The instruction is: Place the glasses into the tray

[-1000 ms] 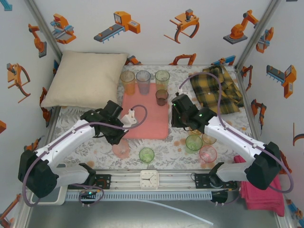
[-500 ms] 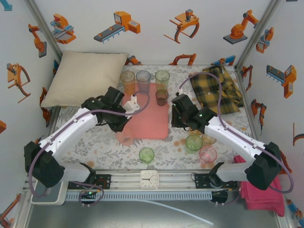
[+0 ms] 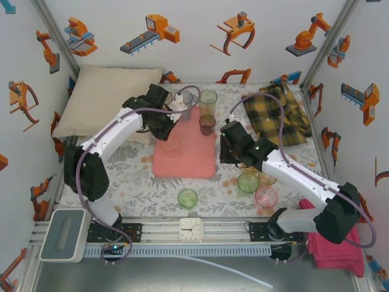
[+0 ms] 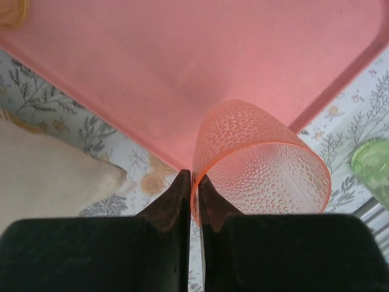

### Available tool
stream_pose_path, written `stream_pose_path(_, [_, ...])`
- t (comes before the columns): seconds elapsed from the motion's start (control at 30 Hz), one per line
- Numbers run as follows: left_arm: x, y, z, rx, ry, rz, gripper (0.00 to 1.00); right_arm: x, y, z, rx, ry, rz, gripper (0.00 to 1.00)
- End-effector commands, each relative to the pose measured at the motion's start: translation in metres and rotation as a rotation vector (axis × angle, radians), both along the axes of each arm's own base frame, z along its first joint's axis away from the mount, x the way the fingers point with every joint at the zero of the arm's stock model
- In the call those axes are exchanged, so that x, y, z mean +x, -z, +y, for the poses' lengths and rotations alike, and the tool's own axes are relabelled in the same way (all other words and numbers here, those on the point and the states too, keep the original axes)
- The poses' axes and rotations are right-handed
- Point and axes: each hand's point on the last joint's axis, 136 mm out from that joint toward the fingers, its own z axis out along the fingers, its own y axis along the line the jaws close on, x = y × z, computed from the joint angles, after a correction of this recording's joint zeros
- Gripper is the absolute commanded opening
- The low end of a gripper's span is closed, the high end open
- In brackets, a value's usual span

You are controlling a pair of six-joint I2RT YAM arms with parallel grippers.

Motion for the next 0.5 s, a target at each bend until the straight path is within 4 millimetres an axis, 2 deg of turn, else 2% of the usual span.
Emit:
stream_pose_path(0.0, [0.026, -0.007, -0.010, -0.024, -0.023, -0.047, 0.12, 0.002, -0.008, -0.007, 0.011, 0.032, -0.027, 0.37])
stream_pose_path(0.3, [0.063, 0.005, -0.028, -0.027, -0.054, -0.055, 0.12, 0.001, -0.007, -0.013, 0.006, 0.045, -0.028, 0.37])
stream_pose_path(0.47, [0.074, 0.011, -0.034, -0.028, -0.064, -0.050, 0.12, 0.003, -0.004, -0.014, 0.004, 0.049, -0.022, 0.37])
